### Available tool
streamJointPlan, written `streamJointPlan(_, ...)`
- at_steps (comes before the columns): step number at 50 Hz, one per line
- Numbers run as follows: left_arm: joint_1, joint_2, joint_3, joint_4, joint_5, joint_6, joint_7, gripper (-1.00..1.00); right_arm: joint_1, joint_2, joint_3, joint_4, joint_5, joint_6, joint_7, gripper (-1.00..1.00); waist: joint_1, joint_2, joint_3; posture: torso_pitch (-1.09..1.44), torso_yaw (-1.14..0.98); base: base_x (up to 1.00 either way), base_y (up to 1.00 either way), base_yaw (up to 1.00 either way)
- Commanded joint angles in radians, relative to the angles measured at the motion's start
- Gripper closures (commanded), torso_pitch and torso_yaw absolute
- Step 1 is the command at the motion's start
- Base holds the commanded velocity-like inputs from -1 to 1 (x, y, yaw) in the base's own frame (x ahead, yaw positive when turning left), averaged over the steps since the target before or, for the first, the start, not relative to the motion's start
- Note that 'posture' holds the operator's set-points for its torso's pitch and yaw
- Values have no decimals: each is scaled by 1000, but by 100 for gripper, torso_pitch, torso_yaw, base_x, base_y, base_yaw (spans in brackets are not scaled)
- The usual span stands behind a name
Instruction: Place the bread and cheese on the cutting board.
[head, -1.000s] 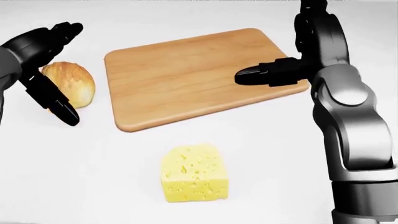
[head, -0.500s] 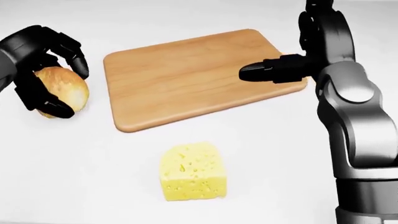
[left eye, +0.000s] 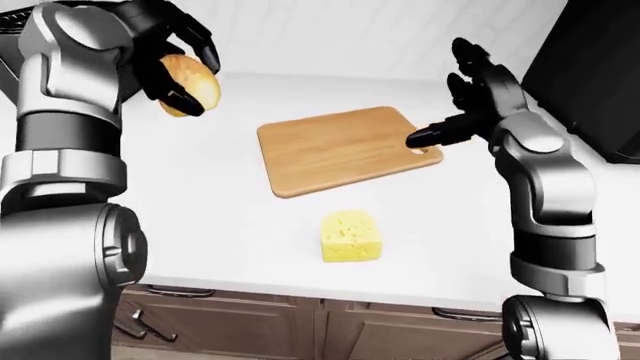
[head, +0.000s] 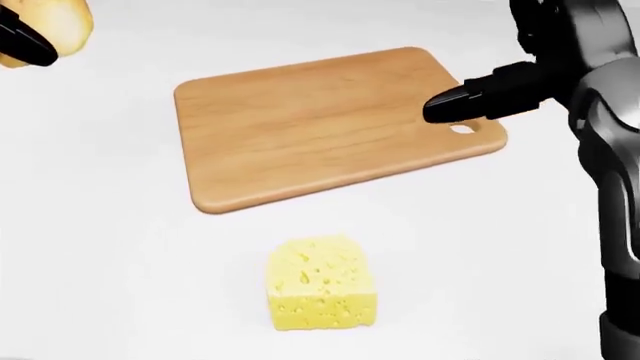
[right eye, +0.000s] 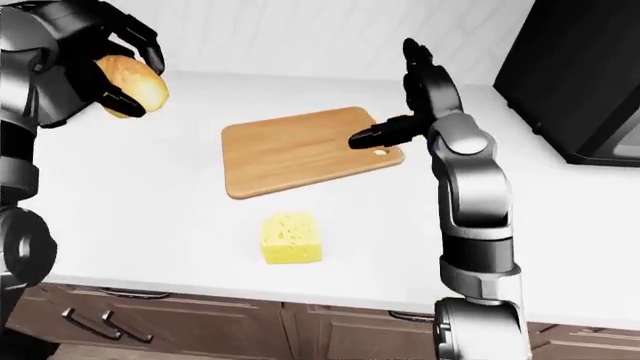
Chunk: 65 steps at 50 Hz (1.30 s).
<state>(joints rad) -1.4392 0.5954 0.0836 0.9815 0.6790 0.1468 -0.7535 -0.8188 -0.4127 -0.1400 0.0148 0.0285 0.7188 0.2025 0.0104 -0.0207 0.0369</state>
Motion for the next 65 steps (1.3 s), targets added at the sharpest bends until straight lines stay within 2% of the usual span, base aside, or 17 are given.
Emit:
streamJointPlan(1,-50,-1,9,-23,-3,-2,12,97,-30,-21,-26,-67,-15,50,56,-100,-1,0,-28,0,0,0,0,0)
streamJointPlan(6,-78,-11,9,-7,-10,-8,26,97,50,-48,-24,-226,-41,162,183,-100,1,-4,-24,0,0,0,0,0)
streamJointPlan(11,-61,-24,13,-11,-31,5,45,96,177,-59,-30,-398,-88,208,295,-100,1,-9,-21,0,0,0,0,0)
streamJointPlan(14,-53,-29,9,-23,-34,10,43,96,244,-28,-28,-494,-120,244,333,-100,0,-10,-21,0,0,0,0,0)
streamJointPlan(19,-40,-32,6,-22,-39,2,47,96,352,43,2,-502,-195,138,354,-100,-4,-7,-23,0,0,0,0,0)
streamJointPlan(21,-26,-34,6,-28,-39,6,47,96,367,70,1,-529,-212,155,370,-100,-5,-6,-25,0,0,0,0,0)
streamJointPlan(31,-35,-30,6,-21,-41,4,47,96,483,157,60,-598,-324,91,426,-100,-8,4,-31,0,0,0,0,0)
streamJointPlan(43,-41,-35,3,-3,-37,-2,56,97,560,223,121,-739,-434,122,515,-100,-10,9,-33,0,0,0,0,0)
streamJointPlan(47,-35,-37,7,-4,-46,2,65,96,549,246,131,-731,-455,110,518,-100,-12,12,-33,0,0,0,0,0)
streamJointPlan(50,-29,-33,7,-16,-46,9,62,97,553,263,162,-742,-483,109,521,-100,-13,14,-34,0,0,0,0,0)
streamJointPlan(65,-8,-32,11,-24,-58,0,63,96,541,331,247,-775,-570,150,530,-100,-15,24,-35,0,0,0,0,0)
